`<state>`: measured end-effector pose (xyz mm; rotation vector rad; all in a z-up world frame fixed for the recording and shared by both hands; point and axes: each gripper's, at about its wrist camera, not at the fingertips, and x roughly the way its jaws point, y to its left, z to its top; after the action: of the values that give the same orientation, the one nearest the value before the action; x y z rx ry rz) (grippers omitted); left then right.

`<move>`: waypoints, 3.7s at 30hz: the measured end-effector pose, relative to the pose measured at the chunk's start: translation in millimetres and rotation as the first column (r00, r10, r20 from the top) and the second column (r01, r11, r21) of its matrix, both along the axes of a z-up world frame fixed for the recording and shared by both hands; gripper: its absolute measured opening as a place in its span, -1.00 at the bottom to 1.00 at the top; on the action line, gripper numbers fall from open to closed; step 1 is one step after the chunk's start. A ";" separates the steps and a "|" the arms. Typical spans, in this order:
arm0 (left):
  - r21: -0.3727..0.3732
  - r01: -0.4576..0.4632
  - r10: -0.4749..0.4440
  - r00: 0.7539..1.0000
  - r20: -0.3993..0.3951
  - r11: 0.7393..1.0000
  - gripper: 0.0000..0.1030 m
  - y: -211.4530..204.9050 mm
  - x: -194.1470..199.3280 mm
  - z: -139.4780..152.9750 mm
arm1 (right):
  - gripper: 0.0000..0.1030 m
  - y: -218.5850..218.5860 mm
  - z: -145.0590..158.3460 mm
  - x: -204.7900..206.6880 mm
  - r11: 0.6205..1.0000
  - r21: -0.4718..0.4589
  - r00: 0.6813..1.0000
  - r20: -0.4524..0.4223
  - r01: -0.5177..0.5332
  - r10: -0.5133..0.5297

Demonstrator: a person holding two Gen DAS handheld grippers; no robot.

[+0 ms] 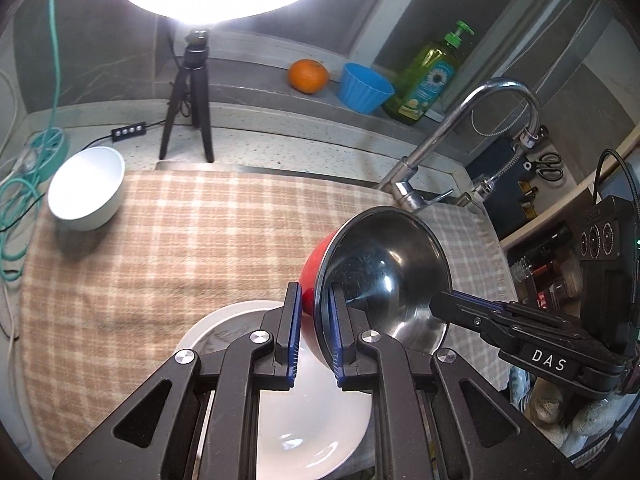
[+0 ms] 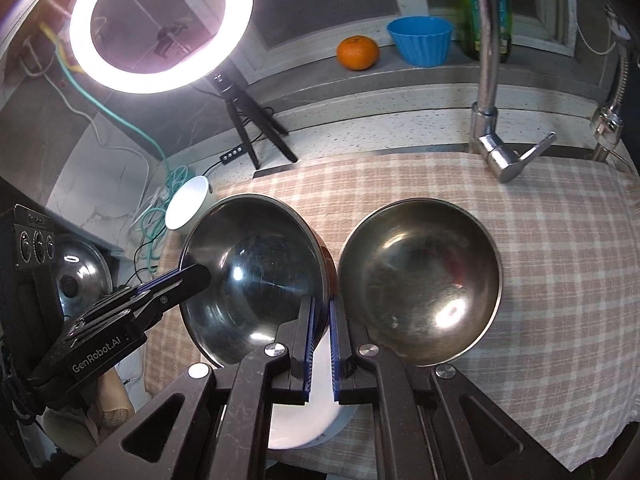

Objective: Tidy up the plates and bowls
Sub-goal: 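Lift the small steel bowl and carry it over the large steel bowl, then lower the small steel bowl into the large steel bowl, then open the right tool to release the small steel bowl, then move the right tool to the rim of the white bowl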

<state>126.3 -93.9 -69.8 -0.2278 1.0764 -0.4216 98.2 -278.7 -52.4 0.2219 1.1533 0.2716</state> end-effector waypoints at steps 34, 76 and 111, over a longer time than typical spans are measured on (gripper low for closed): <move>0.117 0.186 -0.169 0.975 -0.146 0.976 -0.78 -105.4 41.7 -64.2 | -0.88 -85.6 -56.7 26.6 0.987 -0.082 0.985 -0.099 0.134 -0.142; 0.173 0.200 -0.190 0.979 -0.072 0.964 -0.68 -102.7 32.1 -50.9 | -0.51 -81.2 -58.2 29.1 0.979 -0.163 0.988 -0.075 0.123 -0.137; 0.142 -0.061 0.043 0.991 0.123 0.988 -0.61 74.6 12.8 7.4 | -0.38 100.6 -2.1 39.9 0.984 -0.142 0.975 0.180 -0.108 0.133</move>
<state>139.1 -19.4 -62.4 -0.0994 0.9769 -0.3039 138.1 -178.1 -54.5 0.0085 0.9932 0.3160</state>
